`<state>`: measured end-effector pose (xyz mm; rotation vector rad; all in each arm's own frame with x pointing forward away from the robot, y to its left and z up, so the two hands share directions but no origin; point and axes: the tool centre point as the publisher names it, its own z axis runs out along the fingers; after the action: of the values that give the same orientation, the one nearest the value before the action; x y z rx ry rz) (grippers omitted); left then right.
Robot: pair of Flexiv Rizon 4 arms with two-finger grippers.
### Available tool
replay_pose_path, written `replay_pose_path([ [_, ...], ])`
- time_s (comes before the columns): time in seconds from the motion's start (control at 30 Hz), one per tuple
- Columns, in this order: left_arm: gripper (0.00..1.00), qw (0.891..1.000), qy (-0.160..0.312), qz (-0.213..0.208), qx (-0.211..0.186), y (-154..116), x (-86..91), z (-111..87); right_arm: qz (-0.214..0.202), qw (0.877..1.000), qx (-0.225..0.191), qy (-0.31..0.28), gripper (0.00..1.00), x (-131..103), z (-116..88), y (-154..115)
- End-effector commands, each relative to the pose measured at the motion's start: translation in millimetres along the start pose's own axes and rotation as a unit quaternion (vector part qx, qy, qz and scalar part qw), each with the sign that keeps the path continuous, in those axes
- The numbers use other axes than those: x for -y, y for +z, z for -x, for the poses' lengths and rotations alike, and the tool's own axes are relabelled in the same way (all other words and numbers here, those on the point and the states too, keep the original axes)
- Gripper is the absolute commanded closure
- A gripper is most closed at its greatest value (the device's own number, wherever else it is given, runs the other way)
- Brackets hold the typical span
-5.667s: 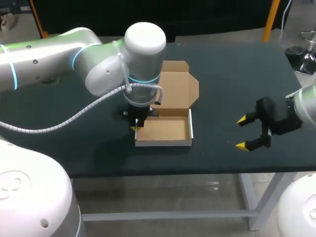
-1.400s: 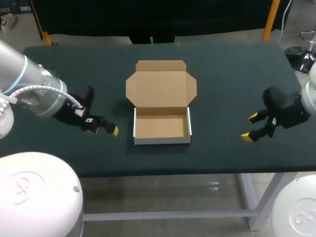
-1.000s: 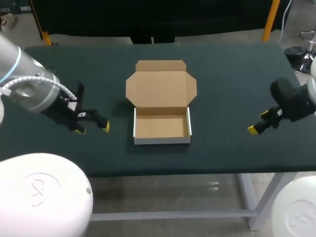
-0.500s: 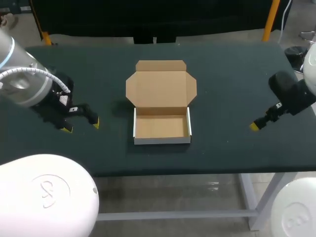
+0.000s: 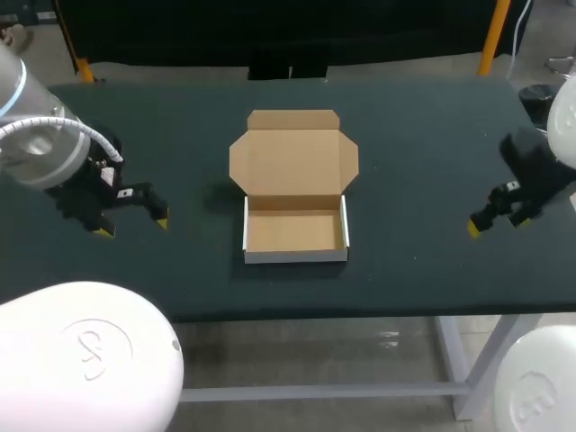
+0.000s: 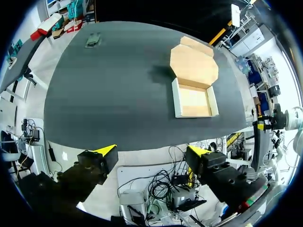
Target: Assemble the packaging by folding the flat box into shape, placing the metal phone stand inside, and closing the box properly
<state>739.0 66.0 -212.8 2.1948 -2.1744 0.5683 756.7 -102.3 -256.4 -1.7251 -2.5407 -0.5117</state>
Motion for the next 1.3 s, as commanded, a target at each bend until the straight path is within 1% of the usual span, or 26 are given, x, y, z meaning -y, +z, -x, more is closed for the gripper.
replay_pose_path([
  [0.03, 0.00, 1.000, -0.003, 0.000, 0.003, -1, 1.3, 1.9, 0.012, 1.000, 0.023, 0.009, 0.00, 12, -3, -3],
  [0.2, 0.00, 1.000, -0.005, 0.001, 0.003, -4, 1.6, 3.4, 0.026, 0.999, 0.029, 0.025, 0.00, 18, -3, -9],
  [0.27, 0.00, 1.000, -0.009, 0.003, 0.007, -6, 1.9, 3.8, 0.028, 0.998, 0.037, 0.032, 0.00, 19, -3, -12],
  [0.43, 0.00, 1.000, -0.019, 0.009, 0.008, -8, 3.1, 5.8, 0.030, 0.998, 0.038, 0.036, 0.00, 21, -1, -16],
  [0.93, 0.00, 0.999, -0.039, 0.014, 0.011, -6, 0.8, 7.4, 0.028, 0.998, 0.034, 0.038, 0.00, 20, 2, -16],
  [1.3, 0.00, 0.999, -0.039, 0.014, 0.011, -6, 0.8, 7.4, 0.028, 0.998, 0.034, 0.038, 0.00, 20, 2, -16],
])
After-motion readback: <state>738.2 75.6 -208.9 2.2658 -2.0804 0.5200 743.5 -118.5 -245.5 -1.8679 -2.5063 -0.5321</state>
